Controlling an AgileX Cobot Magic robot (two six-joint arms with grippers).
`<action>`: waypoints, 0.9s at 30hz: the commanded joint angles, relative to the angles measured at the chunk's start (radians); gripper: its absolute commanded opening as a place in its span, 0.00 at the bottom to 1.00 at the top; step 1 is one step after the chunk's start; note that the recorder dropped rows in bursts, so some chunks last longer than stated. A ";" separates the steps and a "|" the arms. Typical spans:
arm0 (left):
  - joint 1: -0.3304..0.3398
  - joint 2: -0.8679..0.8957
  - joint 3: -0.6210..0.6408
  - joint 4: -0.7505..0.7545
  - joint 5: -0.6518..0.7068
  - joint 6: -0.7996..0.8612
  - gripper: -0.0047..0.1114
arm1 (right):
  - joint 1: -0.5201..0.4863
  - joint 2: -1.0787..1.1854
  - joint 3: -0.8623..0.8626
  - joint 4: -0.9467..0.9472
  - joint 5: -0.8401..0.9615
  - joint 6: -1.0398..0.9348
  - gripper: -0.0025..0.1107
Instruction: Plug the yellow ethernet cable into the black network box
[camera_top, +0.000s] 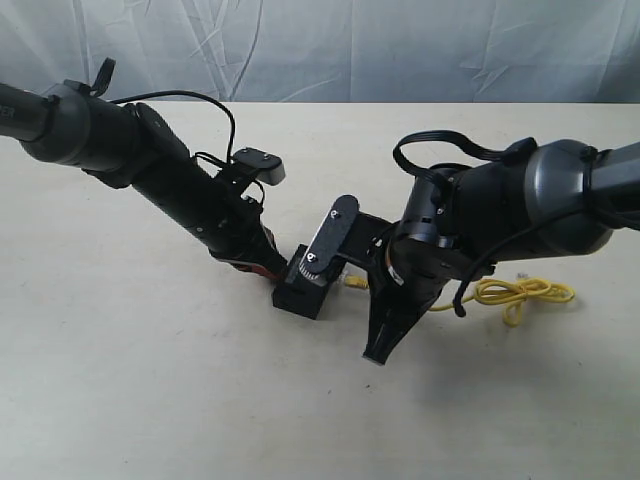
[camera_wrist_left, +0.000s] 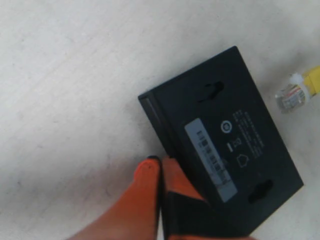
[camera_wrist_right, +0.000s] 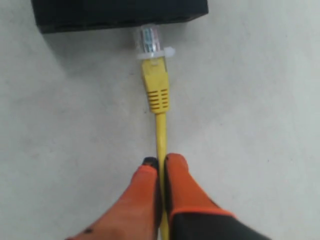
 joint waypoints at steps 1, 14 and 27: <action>-0.002 0.028 0.010 0.093 -0.055 -0.005 0.04 | -0.001 0.001 -0.003 -0.009 0.014 0.000 0.01; -0.002 0.028 0.010 0.091 -0.049 -0.005 0.04 | -0.001 0.028 -0.003 0.018 -0.057 -0.011 0.01; -0.002 0.028 0.010 0.072 -0.056 -0.005 0.04 | -0.001 0.028 -0.003 0.010 -0.030 -0.015 0.01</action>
